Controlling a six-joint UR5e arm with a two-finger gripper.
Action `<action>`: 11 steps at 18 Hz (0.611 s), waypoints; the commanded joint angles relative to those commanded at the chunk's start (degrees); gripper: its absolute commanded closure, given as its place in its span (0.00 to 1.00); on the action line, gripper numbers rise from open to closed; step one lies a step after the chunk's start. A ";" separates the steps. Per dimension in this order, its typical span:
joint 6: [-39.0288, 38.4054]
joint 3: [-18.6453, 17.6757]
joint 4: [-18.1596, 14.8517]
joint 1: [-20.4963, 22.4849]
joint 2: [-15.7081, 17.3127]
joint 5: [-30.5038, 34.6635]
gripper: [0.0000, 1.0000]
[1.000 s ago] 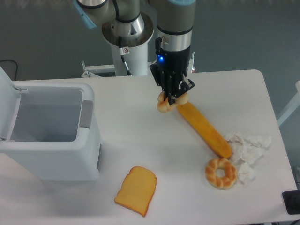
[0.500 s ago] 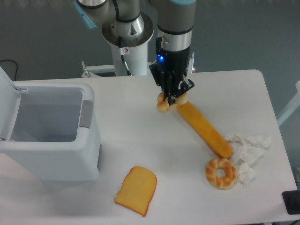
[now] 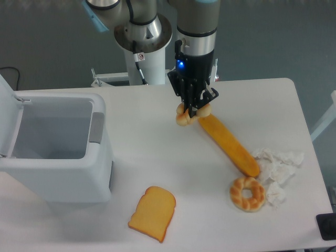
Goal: Place the round bread in the trash can
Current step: 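Hold the gripper closed on the small round bun near the long roll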
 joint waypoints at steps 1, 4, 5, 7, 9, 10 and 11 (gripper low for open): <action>0.00 0.00 -0.17 0.00 0.00 -0.09 0.89; 0.00 0.53 -0.18 -0.17 -0.09 -0.96 0.89; 0.00 0.53 -0.18 -0.09 0.00 -1.05 0.89; 0.00 0.61 -0.18 0.00 -0.09 -1.05 0.90; 0.00 0.79 -0.18 0.09 -0.09 -1.75 0.89; -0.09 0.88 -0.18 0.09 -0.09 -2.02 0.89; -0.09 0.88 -0.26 0.18 -0.09 -2.20 0.89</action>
